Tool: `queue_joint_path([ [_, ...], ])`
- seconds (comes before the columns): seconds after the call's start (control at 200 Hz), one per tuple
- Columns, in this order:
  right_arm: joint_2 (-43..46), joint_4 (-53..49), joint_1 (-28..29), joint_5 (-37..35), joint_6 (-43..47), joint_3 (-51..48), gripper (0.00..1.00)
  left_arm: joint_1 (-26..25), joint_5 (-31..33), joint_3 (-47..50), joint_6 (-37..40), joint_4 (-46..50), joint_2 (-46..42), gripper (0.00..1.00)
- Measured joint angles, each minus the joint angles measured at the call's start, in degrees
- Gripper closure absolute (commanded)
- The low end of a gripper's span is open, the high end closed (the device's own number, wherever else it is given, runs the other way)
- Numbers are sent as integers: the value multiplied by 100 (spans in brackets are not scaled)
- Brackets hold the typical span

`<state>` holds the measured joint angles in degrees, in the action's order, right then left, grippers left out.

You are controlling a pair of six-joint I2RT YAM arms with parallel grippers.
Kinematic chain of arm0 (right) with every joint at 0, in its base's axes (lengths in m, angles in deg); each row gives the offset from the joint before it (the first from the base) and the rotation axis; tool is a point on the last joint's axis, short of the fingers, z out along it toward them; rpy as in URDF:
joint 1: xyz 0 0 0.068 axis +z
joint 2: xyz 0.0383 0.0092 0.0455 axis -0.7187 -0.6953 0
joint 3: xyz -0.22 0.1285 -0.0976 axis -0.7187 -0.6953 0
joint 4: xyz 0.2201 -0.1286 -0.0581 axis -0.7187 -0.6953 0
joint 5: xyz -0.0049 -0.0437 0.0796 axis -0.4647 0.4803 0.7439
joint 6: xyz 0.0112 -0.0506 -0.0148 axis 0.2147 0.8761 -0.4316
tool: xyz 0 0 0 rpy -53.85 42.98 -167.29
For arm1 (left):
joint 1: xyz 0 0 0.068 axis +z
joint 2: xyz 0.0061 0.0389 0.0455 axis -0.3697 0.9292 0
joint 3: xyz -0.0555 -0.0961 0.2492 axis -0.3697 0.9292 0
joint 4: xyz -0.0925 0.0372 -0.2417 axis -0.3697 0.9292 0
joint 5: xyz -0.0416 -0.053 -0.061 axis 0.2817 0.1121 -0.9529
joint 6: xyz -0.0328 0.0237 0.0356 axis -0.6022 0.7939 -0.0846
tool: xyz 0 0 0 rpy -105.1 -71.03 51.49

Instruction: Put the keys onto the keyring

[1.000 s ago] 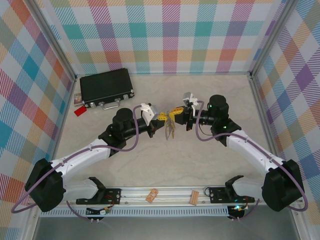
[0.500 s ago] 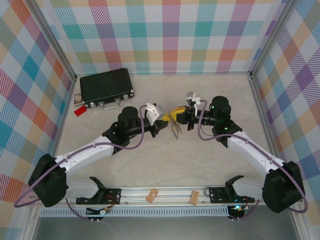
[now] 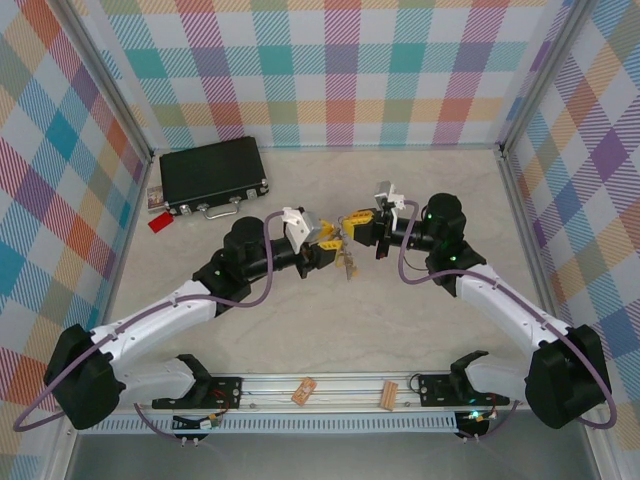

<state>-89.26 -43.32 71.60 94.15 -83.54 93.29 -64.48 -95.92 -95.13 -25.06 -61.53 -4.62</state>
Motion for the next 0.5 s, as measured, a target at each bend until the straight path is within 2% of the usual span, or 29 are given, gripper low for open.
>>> queue_joint_path([
  [0.025,0,9,-4,-15,0,-20,100,0,20,0,-20,0,-20,54],
  [0.065,0,33,-15,-37,0,-61,100,2,68,0,-35,7,-37,53],
  [0.5,2,37,-63,-264,4,-186,100,120,315,-398,-302,490,-42,52],
])
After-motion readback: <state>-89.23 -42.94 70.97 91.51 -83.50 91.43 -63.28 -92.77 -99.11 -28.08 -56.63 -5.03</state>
